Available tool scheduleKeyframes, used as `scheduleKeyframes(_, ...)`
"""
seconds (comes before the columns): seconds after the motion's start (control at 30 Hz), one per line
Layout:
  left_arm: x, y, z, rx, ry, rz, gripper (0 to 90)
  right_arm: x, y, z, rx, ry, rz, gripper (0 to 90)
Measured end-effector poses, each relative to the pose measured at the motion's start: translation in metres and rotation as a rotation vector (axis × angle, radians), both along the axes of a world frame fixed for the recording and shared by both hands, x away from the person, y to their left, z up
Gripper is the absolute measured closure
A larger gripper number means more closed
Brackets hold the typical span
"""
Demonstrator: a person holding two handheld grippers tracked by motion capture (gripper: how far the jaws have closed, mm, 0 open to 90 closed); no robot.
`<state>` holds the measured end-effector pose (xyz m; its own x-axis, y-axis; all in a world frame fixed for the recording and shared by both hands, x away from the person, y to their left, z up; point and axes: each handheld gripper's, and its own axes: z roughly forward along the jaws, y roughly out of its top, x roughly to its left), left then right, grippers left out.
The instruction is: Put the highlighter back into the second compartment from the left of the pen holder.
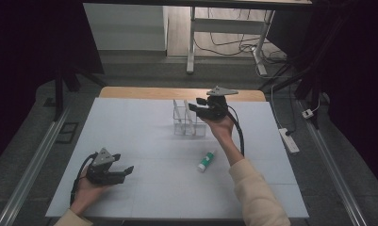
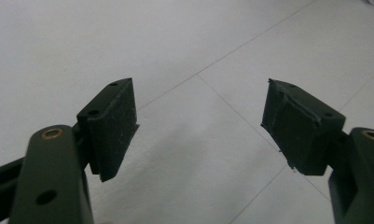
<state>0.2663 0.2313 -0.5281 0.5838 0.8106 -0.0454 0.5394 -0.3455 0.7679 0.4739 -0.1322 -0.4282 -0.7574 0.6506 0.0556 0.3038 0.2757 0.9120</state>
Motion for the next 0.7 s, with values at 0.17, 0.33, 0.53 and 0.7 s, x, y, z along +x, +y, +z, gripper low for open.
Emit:
scheduleKeyframes(0.17, 0.000, 0.000, 0.000, 0.000, -0.001, 0.001, 26.2, -0.006, -0.005, -0.002, -0.013, 0.004, 0.016, 50.5)
scheduleKeyframes(0.33, 0.000, 0.000, 0.000, 0.001, 0.000, 0.001, 26.1, -0.013, -0.011, -0.002, -0.025, 0.007, 0.036, 50.1)
scheduleKeyframes(0.53, 0.000, 0.000, 0.000, 0.000, -0.001, 0.001, 26.2, -0.021, -0.018, -0.001, -0.035, 0.010, 0.056, 49.6)
scheduleKeyframes(0.7, 0.000, 0.000, 0.000, 0.001, -0.001, 0.002, 26.1, -0.028, -0.022, -0.001, -0.053, 0.012, 0.076, 49.0)
